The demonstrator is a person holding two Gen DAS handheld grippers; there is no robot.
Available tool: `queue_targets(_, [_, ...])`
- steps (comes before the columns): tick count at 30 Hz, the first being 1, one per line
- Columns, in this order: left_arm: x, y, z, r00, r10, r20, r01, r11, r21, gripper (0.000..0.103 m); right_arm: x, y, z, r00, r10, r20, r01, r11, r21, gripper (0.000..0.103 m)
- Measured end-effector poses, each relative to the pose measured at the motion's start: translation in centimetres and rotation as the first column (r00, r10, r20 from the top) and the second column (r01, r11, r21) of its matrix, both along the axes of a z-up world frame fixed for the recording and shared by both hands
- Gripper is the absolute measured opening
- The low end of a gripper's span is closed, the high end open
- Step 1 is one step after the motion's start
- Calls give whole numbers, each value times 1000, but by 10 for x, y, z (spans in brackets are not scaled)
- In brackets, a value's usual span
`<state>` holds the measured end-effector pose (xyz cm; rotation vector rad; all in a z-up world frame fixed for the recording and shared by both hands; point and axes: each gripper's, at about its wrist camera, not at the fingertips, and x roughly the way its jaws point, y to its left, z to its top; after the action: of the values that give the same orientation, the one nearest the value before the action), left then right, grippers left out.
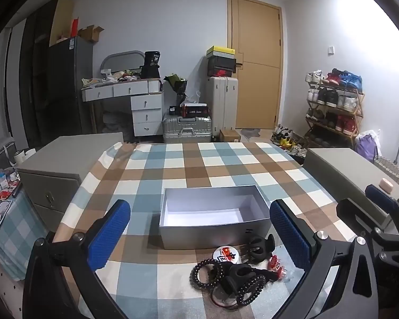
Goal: Organize jewelry
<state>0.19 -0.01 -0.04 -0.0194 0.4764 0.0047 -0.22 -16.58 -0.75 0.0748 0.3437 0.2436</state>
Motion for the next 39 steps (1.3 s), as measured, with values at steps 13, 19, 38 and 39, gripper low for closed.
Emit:
queue_targets(13, [-7,7,0,1000,-2,26,3,1000,-29,102,-7,8,4,999,10,49,-9,1000,-28,103])
queue_targets(19, [-7,6,2,1000,4,25,-3,1000,-27,102,-8,8,5,999,12,50,-10,999,-31,103])
queue_targets(38, [-9,8,-3,1000,13,28,-12,1000,-25,102,-13,2,5,998,10,57,-8,1000,-25,103])
queue_targets(39, [-9,8,-3,1000,12,27,-11,1000,-26,102,-13,3,5,998,11,57,-10,1000,-25,103])
